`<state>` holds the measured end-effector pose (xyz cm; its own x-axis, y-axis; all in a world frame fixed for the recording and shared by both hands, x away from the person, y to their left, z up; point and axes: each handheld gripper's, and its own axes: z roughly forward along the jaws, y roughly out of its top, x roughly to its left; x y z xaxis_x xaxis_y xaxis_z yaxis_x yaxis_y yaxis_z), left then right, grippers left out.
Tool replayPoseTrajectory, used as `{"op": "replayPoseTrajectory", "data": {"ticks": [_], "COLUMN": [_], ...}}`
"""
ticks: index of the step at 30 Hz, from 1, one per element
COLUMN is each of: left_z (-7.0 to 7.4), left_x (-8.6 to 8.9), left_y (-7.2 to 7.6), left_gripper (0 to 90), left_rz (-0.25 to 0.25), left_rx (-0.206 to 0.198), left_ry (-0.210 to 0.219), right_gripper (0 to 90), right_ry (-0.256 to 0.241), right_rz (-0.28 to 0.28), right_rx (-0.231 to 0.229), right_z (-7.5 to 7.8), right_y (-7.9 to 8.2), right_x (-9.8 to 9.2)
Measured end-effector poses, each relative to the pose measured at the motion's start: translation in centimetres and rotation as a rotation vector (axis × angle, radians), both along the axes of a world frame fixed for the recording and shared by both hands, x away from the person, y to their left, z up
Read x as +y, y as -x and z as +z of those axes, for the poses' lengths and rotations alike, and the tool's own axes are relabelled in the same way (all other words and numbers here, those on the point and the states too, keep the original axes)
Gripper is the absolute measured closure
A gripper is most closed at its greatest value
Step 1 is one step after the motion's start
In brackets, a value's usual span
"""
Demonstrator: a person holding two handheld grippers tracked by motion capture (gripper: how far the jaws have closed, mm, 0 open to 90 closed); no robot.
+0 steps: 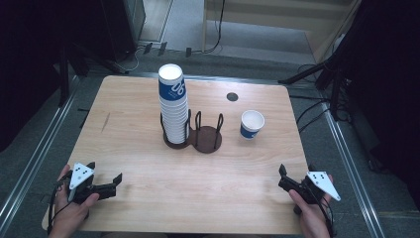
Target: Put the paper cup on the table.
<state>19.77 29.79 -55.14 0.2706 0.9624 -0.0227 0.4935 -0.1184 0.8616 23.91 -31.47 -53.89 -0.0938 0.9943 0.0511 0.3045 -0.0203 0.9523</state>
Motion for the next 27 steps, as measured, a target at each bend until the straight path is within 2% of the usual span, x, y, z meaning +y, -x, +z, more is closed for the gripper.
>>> {"op": "replayPoseTrajectory", "data": {"ticks": [7, 27], "left_z": [0.0, 0.0], "left_x": [0.0, 0.2], "left_y": [0.0, 0.0], "left_gripper": [0.0, 0.0], "left_rz": [-0.002, 0.003], "left_rx": [0.0, -0.004], "left_ry": [0.003, -0.006], "right_gripper": [0.0, 0.0], "right_ry": [-0.012, 0.021], "right_rz": [0.0, 0.023], "right_rx": [0.011, 0.015], "right_z": [-0.2, -0.6], "right_y": [0.7, 2.6], "right_x": [-1.0, -1.9]}}
